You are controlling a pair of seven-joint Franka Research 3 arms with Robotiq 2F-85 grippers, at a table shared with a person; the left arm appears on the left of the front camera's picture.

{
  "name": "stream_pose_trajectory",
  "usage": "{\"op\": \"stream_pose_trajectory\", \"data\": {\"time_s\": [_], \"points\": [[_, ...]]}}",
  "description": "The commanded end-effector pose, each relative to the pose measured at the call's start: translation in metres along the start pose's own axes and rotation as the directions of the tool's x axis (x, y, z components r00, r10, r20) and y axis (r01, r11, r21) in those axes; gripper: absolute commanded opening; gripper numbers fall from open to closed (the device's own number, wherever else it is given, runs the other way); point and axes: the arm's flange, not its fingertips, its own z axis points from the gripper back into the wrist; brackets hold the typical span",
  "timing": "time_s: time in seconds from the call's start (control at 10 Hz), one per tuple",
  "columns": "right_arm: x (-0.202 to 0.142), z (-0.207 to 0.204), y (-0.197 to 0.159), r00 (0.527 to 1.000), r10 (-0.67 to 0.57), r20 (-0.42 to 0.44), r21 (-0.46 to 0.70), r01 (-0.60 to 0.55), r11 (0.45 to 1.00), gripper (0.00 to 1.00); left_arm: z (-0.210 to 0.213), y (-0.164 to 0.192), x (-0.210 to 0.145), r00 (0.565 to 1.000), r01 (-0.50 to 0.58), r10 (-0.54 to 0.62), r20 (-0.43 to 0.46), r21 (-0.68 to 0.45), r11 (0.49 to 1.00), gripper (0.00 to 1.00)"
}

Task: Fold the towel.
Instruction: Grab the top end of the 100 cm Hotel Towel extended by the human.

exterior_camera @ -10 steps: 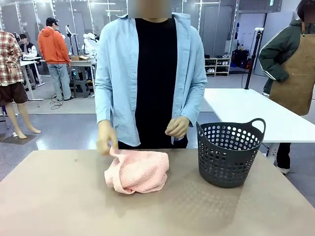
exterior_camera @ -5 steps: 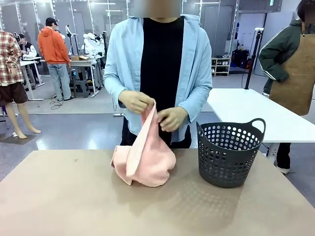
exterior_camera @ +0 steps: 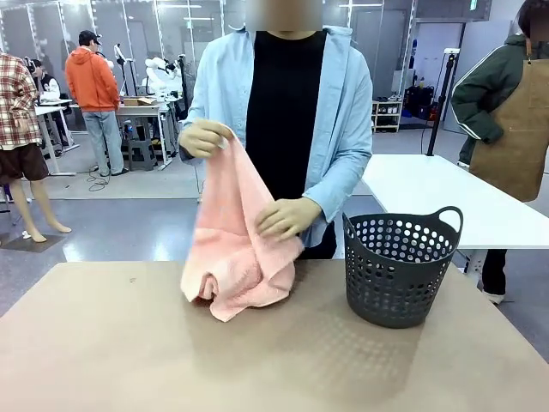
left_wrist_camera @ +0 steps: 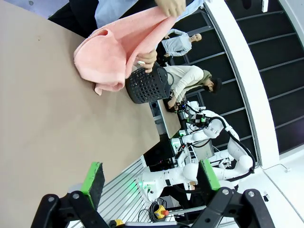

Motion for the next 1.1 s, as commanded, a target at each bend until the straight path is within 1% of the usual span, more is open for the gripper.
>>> {"op": "stream_pose_trajectory", "data": {"time_s": [0.0, 1.0], "points": [[0.0008, 0.0008, 0.0006, 1.000, 0.012, 0.006, 0.019, -0.013, 1.000, 1.00, 0.0001, 0.0006, -0.0004, 1.000, 0.015, -0.014, 0.011, -0.024, 1.000, 1.00], [0.0008, 0.0008, 0.0006, 1.000, 0.012, 0.006, 0.019, -0.013, 1.000, 1.00, 0.0001, 0.0006, -0.0004, 1.000, 0.015, -0.014, 0.011, -0.024, 1.000, 1.00]]}}
